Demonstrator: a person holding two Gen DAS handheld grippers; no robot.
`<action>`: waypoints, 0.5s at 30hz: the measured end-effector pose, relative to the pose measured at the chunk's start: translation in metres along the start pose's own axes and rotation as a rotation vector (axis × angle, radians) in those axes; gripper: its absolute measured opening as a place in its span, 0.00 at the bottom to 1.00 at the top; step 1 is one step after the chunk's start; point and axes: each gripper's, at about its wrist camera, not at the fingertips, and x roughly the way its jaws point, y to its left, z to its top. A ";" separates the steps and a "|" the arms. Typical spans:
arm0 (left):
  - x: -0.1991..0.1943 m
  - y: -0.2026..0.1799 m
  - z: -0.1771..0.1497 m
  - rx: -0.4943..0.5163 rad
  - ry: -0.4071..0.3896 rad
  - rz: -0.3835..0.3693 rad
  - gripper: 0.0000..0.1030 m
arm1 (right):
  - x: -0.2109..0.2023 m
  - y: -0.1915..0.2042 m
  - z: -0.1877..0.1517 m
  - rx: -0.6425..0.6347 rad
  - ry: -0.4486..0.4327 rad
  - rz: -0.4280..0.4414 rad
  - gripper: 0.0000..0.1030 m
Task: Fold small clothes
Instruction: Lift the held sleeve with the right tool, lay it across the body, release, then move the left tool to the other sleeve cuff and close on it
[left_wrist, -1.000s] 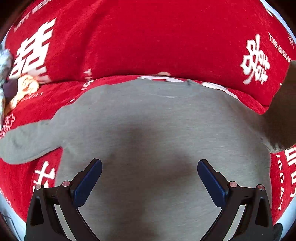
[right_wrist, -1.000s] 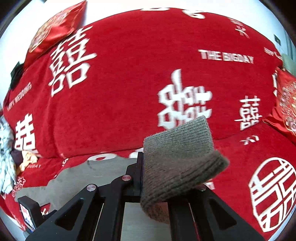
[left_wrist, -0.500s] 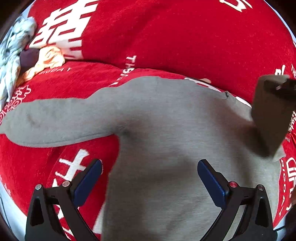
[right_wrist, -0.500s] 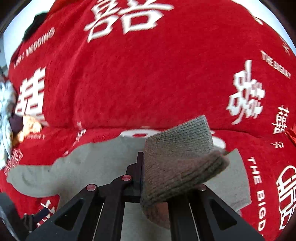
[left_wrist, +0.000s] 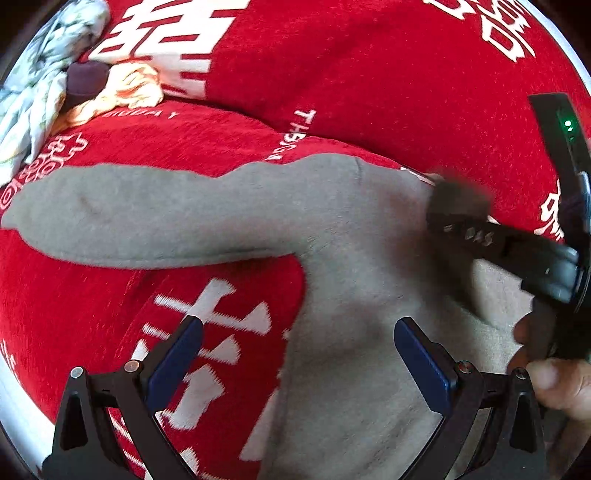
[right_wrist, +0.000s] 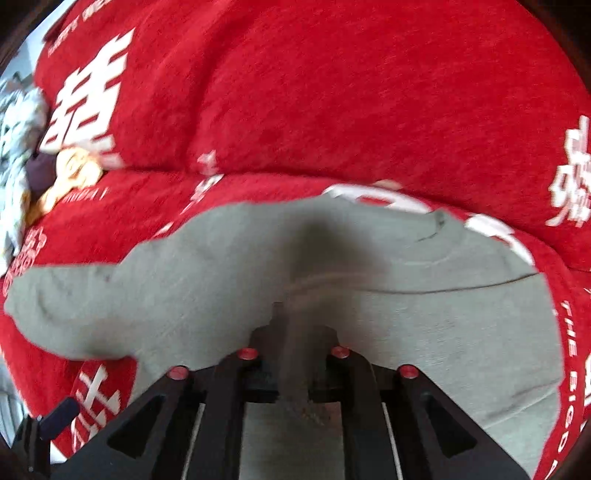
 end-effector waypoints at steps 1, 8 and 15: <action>-0.001 0.003 -0.002 -0.007 0.002 -0.001 1.00 | 0.002 0.007 -0.002 -0.018 0.010 0.023 0.26; -0.013 0.013 -0.007 -0.023 -0.021 0.026 1.00 | -0.037 0.012 -0.001 -0.034 -0.023 0.278 0.56; -0.015 -0.036 0.007 0.045 -0.034 -0.027 1.00 | -0.088 -0.092 -0.009 0.053 -0.165 0.022 0.71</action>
